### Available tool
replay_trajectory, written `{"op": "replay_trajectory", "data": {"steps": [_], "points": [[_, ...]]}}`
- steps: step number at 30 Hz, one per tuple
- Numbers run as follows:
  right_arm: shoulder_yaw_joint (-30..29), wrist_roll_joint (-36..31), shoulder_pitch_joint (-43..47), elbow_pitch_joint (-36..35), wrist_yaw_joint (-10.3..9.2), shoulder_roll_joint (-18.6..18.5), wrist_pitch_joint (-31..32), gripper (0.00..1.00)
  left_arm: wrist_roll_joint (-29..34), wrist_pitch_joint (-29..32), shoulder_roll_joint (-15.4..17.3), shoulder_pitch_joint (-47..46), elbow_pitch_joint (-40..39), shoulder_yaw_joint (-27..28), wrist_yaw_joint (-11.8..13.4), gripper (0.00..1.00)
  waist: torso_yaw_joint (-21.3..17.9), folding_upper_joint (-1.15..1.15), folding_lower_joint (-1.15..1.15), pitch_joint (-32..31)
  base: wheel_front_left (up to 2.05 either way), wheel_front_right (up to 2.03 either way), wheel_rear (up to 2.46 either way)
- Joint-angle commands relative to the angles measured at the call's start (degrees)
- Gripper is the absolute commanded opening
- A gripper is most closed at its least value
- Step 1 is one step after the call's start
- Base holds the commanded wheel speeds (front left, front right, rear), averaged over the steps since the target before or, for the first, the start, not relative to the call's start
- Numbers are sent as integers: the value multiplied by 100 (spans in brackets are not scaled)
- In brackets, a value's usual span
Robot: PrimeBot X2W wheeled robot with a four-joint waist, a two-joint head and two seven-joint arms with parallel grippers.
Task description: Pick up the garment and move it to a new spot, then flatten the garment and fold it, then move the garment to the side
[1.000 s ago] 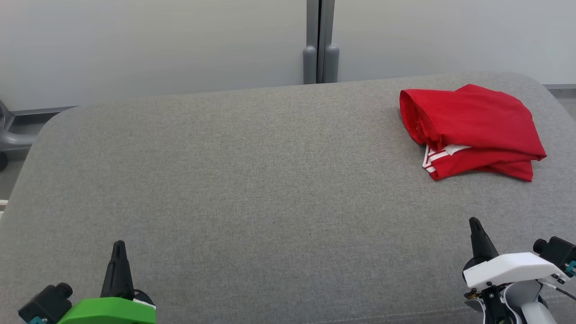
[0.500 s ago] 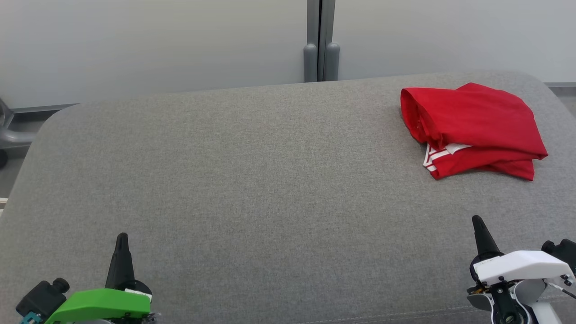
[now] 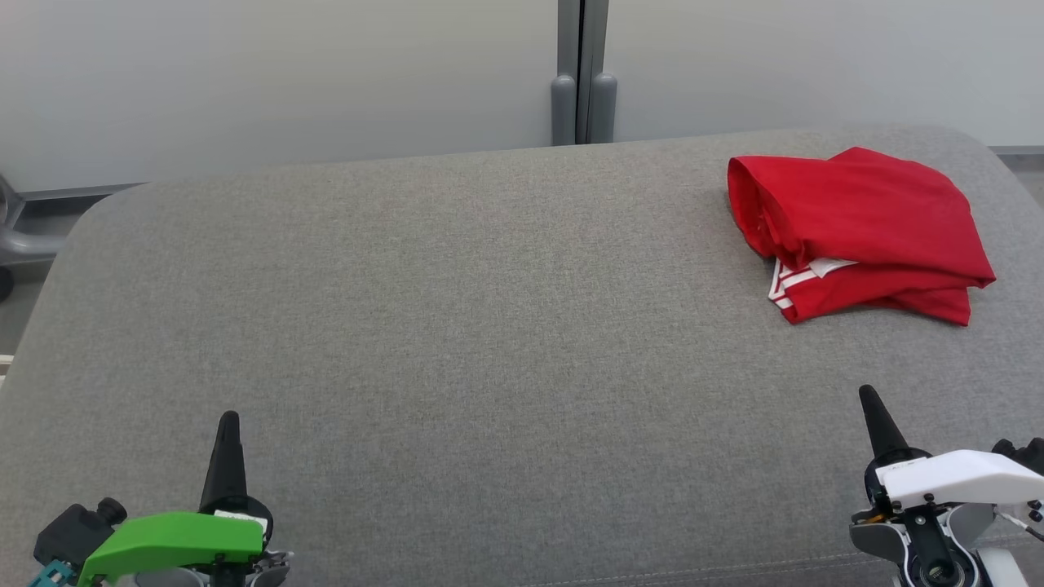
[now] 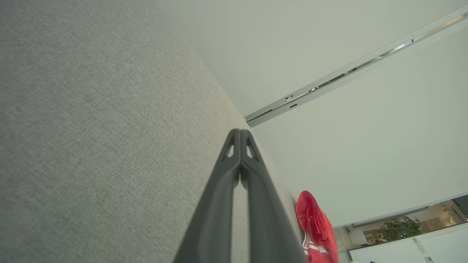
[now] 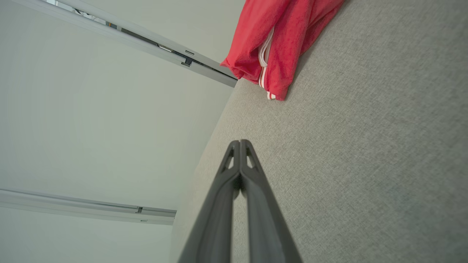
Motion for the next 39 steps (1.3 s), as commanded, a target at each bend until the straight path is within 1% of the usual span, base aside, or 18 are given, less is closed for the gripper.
{"op": "replay_trajectory", "data": {"steps": [1,39], "points": [[-38,118,-102,-80,3,-4,42,0,-154,27,19,-161,-37,-8,-35,0,1,0,0,2,0,0,0],[-333,1956,-92,-285,3,71,606,0,-2255,451,8,-490,118,-88,-140,0,25,0,0,99,0,0,0]]}}
